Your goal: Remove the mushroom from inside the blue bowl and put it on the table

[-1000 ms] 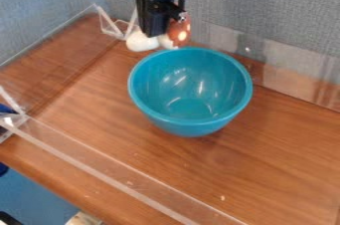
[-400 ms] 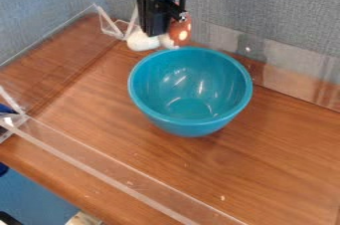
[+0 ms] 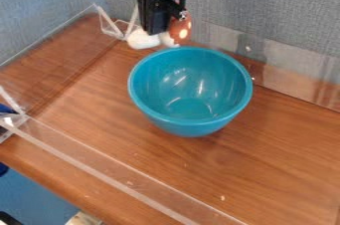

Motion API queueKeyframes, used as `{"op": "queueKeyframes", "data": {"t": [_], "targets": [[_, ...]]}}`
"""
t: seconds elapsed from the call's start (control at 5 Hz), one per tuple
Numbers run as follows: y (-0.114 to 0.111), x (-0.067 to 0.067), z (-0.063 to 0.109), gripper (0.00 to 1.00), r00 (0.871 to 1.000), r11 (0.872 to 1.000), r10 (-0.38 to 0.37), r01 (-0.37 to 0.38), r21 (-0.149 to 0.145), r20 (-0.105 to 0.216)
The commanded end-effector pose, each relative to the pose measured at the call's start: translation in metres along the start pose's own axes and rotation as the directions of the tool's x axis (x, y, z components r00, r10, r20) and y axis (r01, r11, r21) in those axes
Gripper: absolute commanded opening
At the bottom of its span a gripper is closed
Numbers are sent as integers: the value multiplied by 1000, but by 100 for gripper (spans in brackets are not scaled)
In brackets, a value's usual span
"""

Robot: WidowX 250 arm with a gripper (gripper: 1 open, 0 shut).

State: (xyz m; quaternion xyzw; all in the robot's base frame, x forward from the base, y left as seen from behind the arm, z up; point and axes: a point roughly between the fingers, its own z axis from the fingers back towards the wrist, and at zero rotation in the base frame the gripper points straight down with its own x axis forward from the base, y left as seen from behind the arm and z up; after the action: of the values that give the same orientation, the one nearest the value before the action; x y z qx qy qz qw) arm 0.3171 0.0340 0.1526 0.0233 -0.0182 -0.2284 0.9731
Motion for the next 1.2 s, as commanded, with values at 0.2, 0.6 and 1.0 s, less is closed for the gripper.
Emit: {"op": "queueKeyframes", "data": {"t": [0.2, 0.6, 1.0], "targets": [[13, -2, 24, 0, 997, 998, 28, -32, 47, 72], [21, -10, 25, 0, 996, 997, 48, -52, 49, 72], [25, -17, 26, 0, 995, 997, 60, -64, 52, 79]]}}
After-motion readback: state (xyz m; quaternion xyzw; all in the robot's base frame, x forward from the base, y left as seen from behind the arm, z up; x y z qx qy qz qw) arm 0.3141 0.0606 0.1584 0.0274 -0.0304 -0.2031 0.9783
